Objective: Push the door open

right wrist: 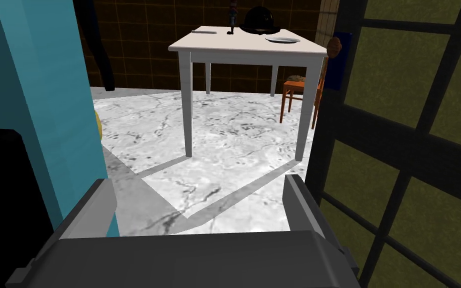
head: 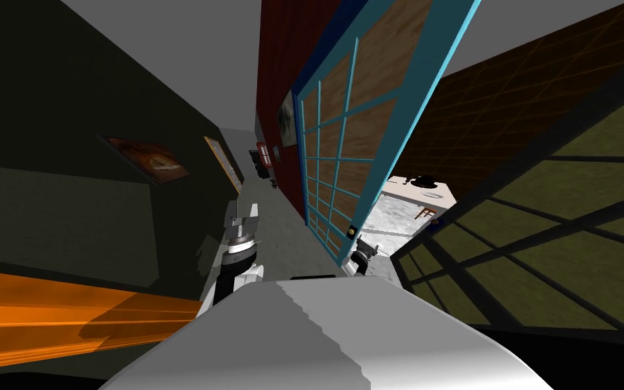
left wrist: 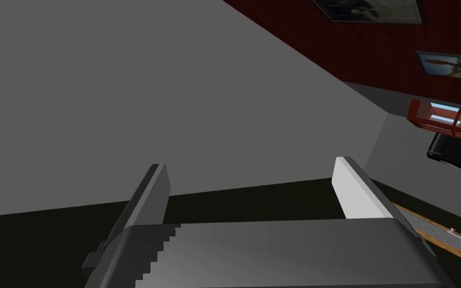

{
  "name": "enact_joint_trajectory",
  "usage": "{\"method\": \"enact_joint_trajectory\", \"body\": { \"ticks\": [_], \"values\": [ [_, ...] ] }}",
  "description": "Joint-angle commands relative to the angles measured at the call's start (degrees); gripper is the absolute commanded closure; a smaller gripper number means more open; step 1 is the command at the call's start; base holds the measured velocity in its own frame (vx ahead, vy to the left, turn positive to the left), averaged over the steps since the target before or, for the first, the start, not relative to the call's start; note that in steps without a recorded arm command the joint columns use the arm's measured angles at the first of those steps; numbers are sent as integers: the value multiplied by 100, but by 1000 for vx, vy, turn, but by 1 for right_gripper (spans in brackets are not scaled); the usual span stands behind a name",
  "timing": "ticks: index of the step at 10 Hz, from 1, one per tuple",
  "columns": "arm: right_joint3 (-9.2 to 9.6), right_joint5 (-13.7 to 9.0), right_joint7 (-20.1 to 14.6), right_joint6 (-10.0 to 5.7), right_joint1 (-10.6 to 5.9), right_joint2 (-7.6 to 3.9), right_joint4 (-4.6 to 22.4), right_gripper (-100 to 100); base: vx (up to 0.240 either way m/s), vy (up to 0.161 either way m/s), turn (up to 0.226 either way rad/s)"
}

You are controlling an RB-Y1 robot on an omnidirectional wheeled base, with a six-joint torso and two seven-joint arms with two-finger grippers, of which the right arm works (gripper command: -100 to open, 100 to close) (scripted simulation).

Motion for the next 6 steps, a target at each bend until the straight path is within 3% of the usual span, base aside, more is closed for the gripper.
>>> {"method": "enact_joint_trajectory", "body": {
  "ticks": [1, 2, 6],
  "values": [
    [0, 0, 0, 0, 0, 0, 0, -100, 43, 58, 6],
    [0, 0, 0, 0, 0, 0, 0, 100, -6, -6, -8],
    [0, 0, 0, 0, 0, 0, 0, 100, -11, -16, 0]
  ]
}}
